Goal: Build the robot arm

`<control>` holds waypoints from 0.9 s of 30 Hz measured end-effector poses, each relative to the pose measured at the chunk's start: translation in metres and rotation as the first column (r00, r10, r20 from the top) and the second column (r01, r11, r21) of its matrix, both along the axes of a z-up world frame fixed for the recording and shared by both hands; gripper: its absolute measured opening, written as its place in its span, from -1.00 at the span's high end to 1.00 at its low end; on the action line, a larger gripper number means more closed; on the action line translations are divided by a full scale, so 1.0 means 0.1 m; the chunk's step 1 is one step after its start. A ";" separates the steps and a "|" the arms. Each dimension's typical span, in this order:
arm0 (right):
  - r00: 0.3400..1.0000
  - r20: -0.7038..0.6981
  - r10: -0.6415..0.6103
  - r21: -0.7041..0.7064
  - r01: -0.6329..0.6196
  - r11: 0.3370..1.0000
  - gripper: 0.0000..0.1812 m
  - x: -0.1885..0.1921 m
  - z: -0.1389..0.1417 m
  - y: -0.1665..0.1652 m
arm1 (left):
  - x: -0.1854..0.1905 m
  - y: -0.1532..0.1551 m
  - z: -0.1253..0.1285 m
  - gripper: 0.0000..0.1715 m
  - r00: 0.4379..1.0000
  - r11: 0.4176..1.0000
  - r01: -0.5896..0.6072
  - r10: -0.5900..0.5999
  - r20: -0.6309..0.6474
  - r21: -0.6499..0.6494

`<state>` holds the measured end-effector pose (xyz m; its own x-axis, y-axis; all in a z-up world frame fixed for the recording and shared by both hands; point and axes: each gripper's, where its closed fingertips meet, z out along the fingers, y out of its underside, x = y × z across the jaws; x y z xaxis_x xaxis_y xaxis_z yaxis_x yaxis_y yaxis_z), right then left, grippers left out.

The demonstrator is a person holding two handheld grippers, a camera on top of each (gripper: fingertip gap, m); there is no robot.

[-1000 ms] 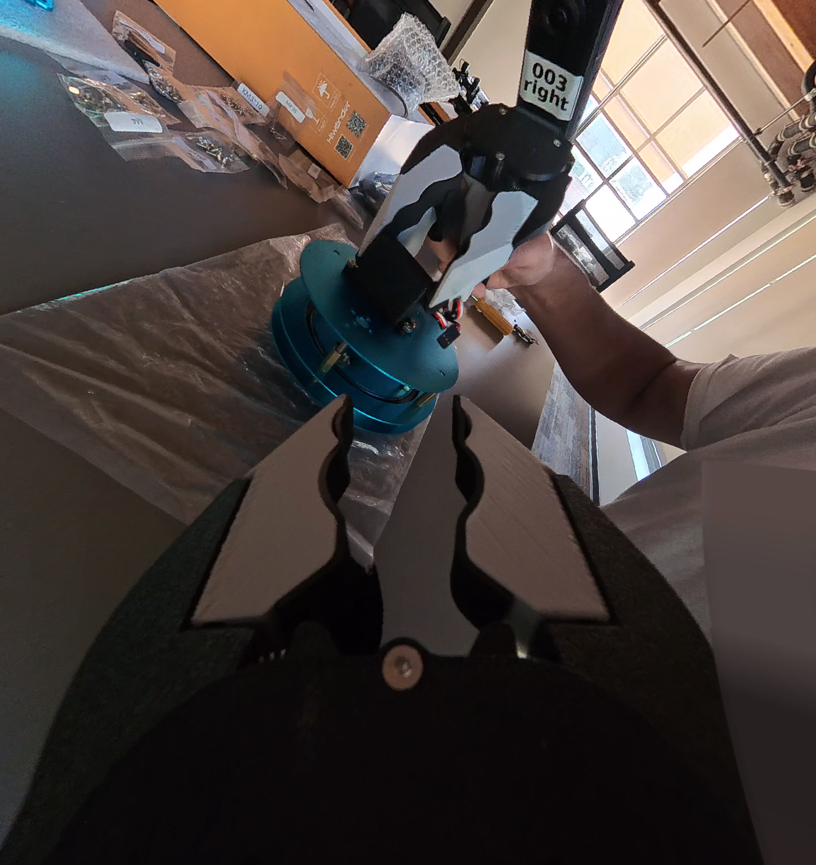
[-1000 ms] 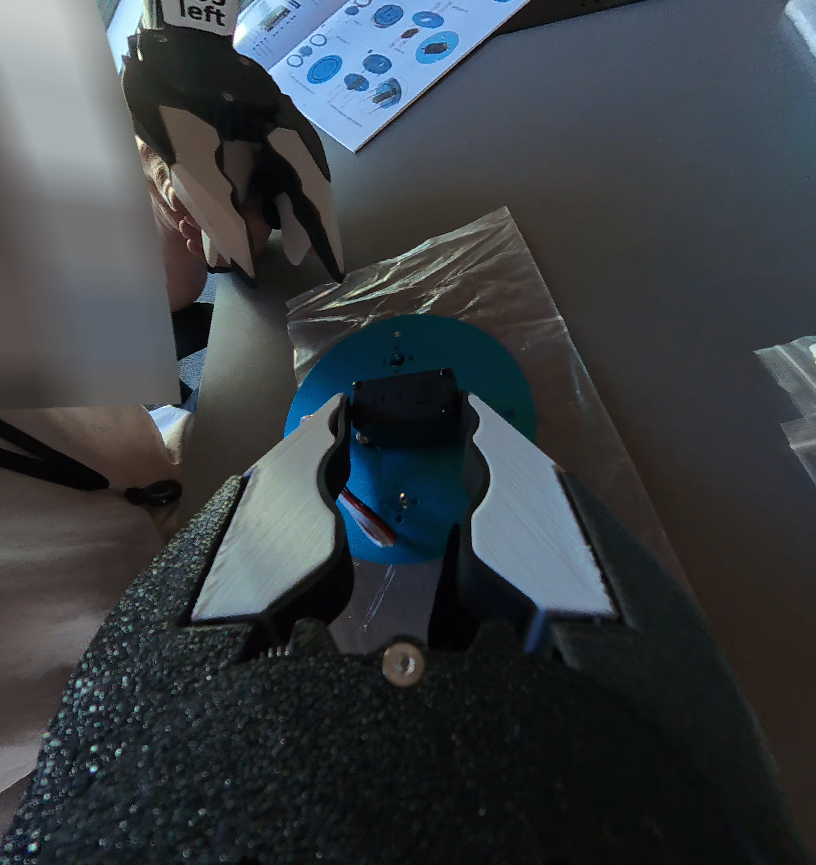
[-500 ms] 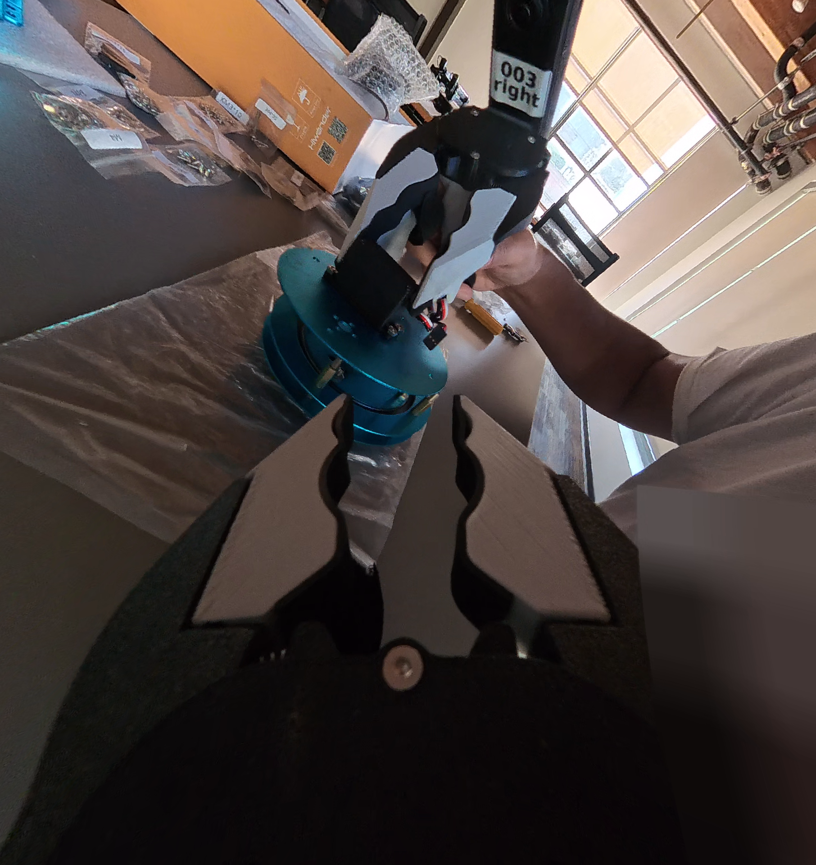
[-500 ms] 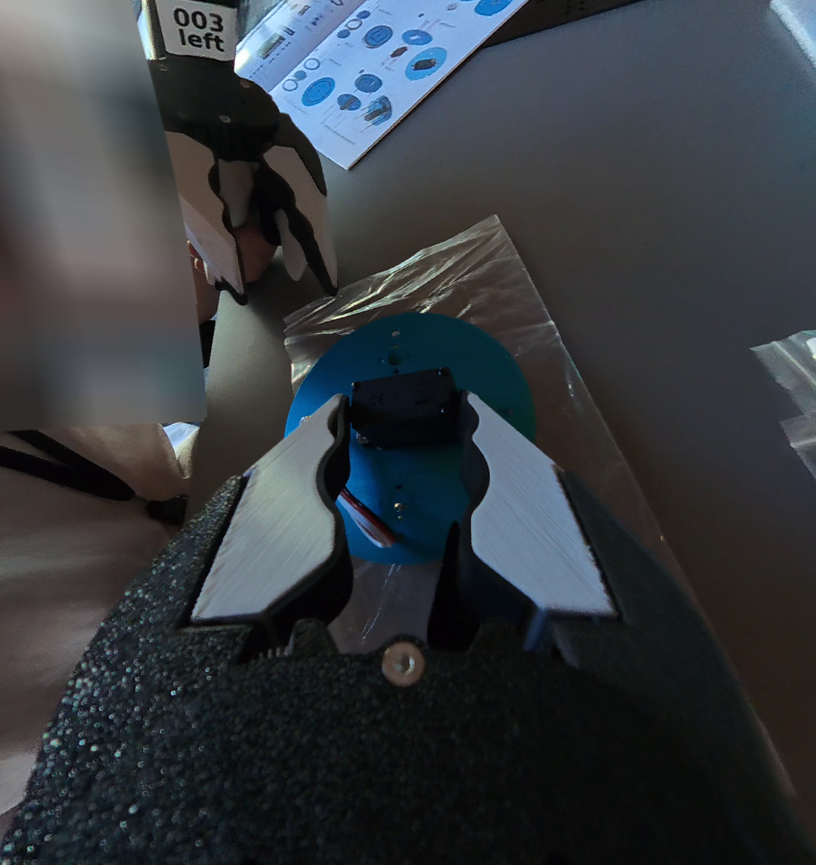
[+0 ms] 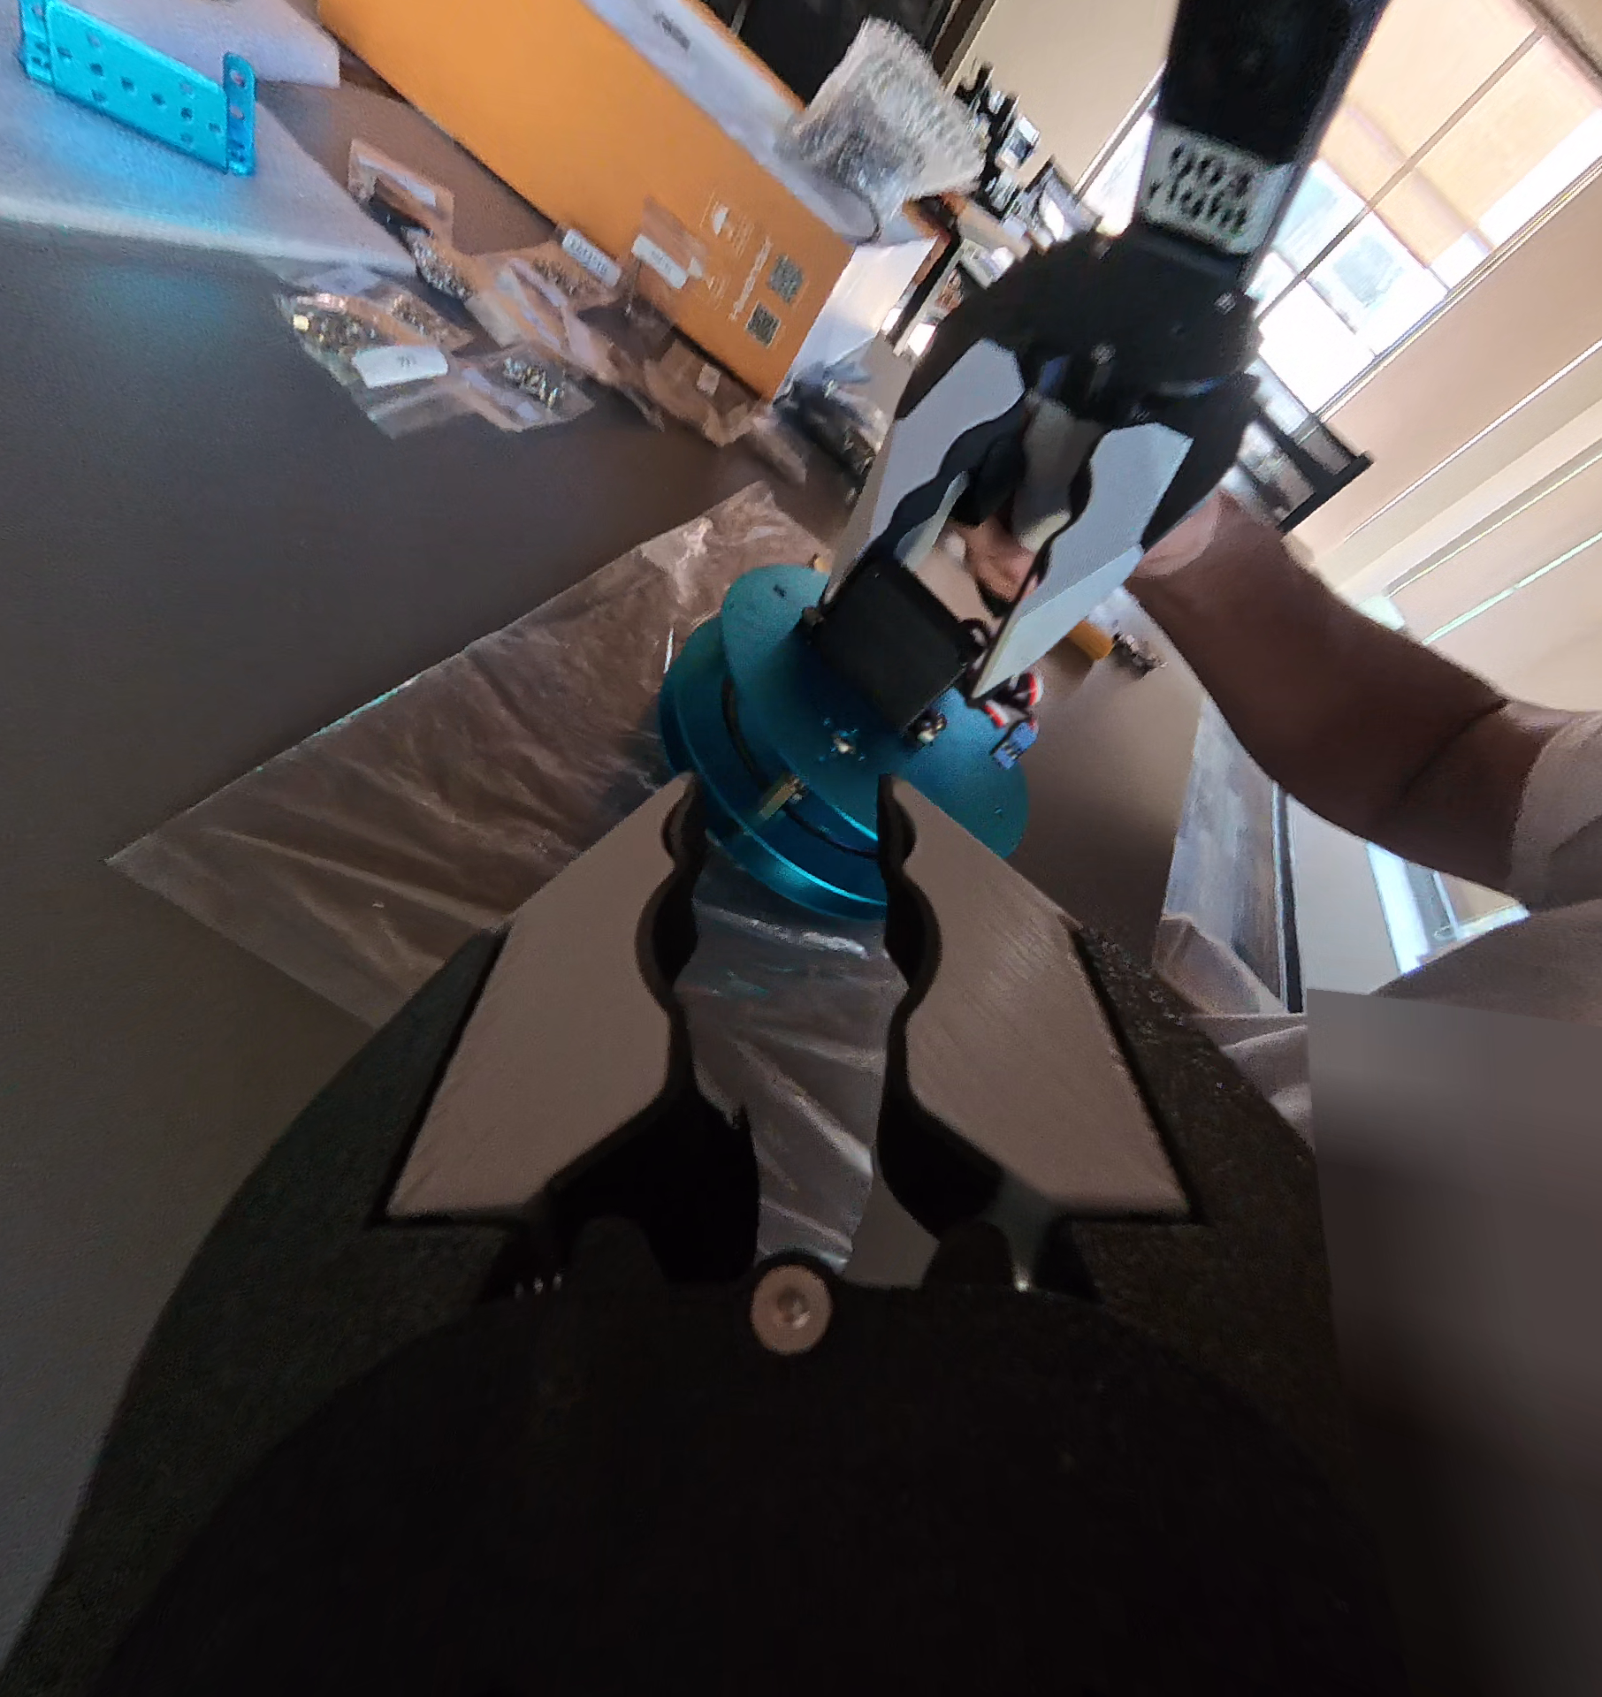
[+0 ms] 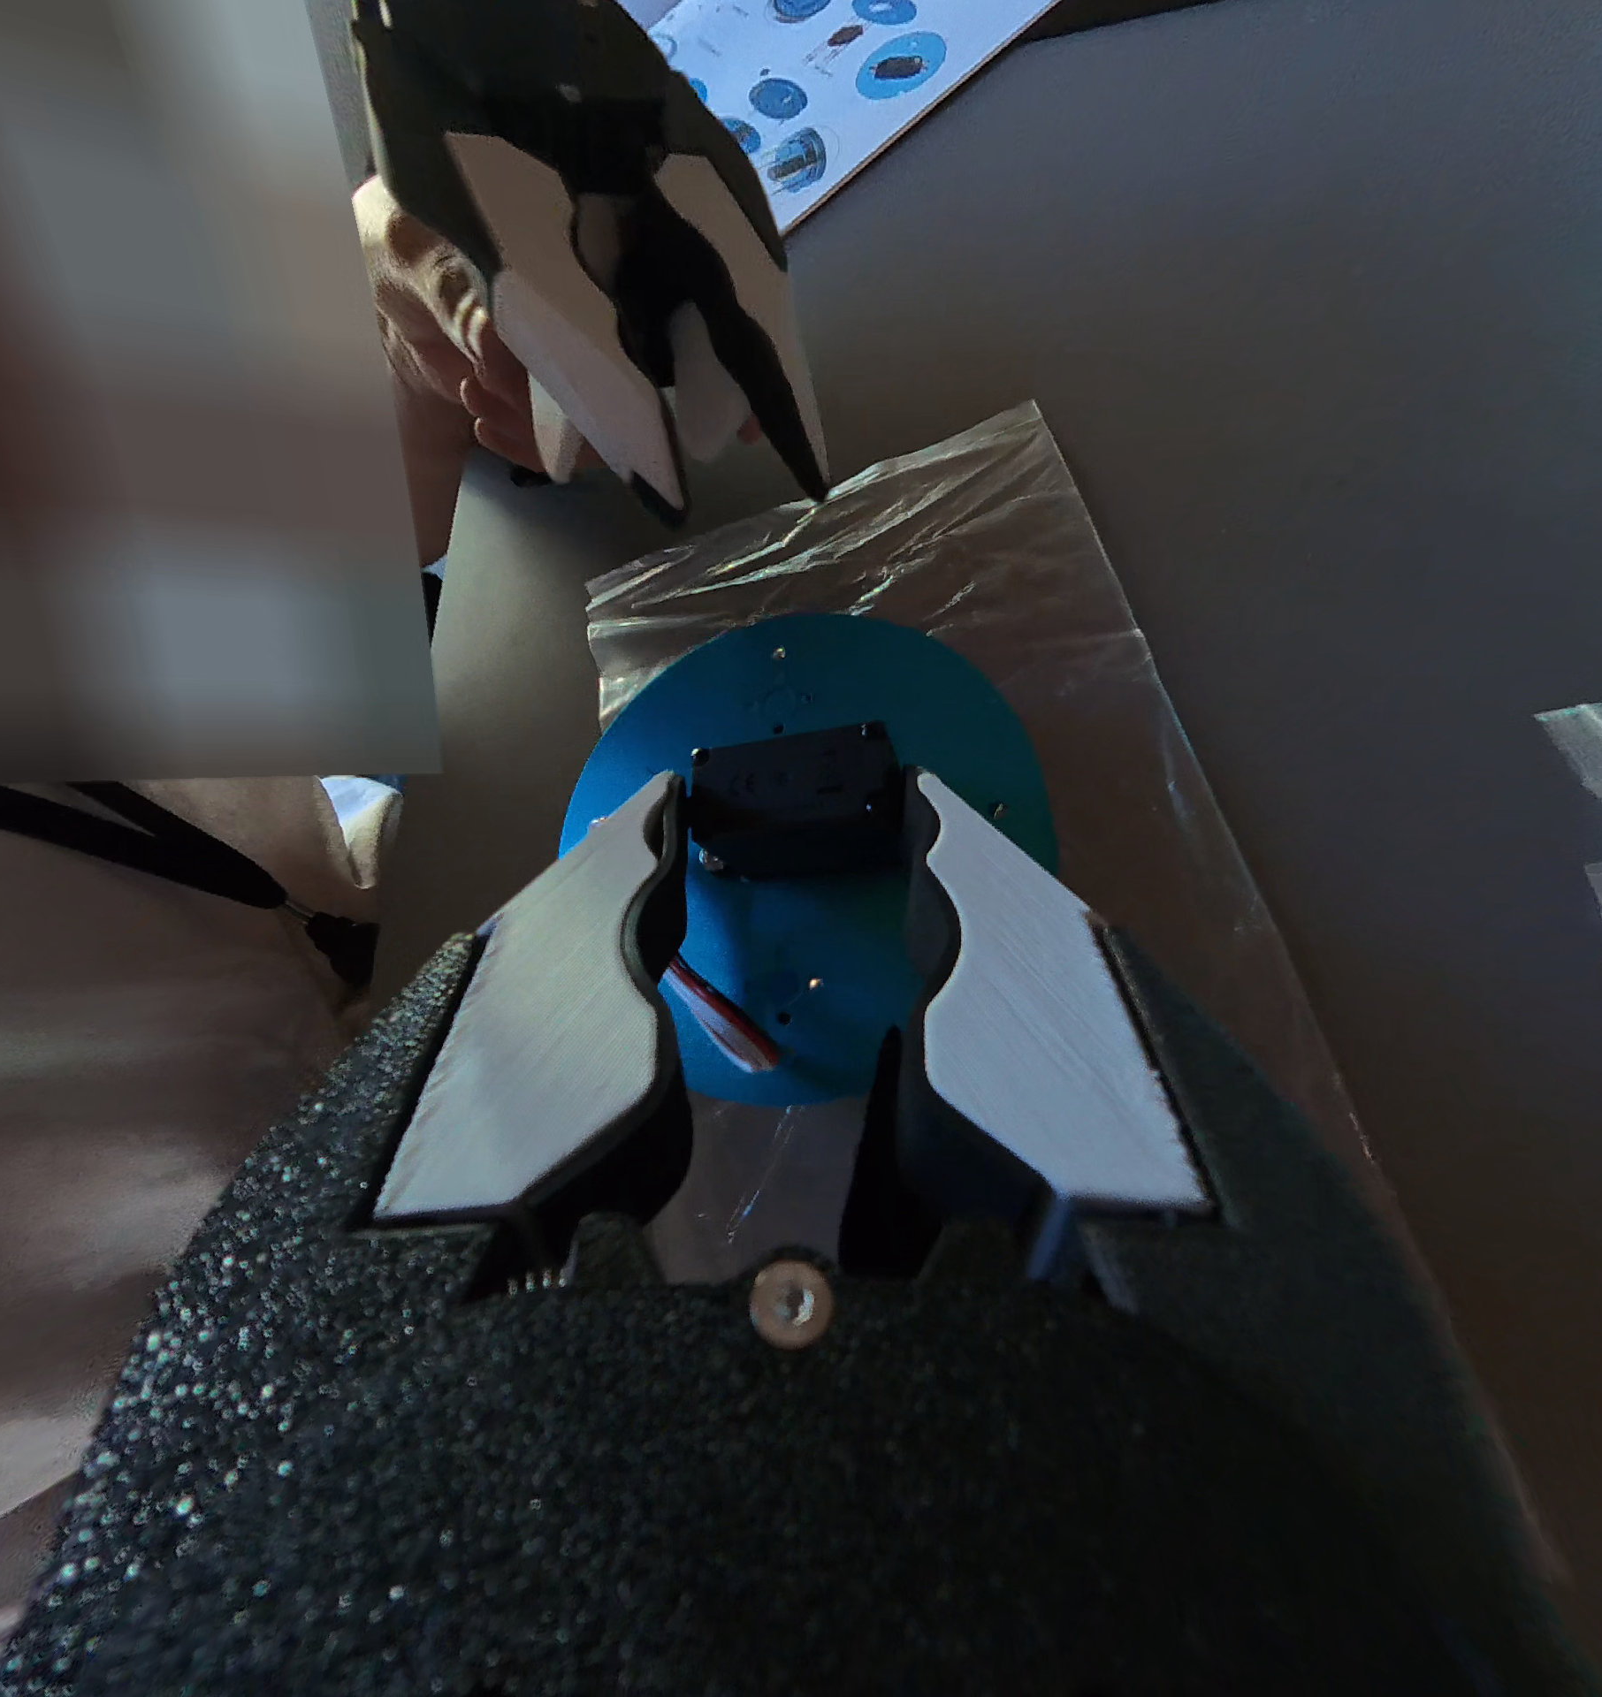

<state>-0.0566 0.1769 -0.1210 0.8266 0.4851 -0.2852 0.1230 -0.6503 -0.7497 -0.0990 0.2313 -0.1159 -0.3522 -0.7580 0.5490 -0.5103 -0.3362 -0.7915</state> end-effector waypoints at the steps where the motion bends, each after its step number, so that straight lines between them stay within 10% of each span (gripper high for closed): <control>1: 1.000 0.012 0.011 -0.003 -0.011 1.000 0.51 -0.01 -0.01 0.00 | 0.01 -0.01 -0.05 0.61 1.000 1.000 0.007 -0.007 -0.024 0.014; 27: 0.990 0.066 0.121 -0.049 -0.118 0.992 0.50 0.03 -0.01 0.03 | 0.22 -0.11 -0.24 0.68 0.989 0.997 0.027 -0.017 -0.149 0.068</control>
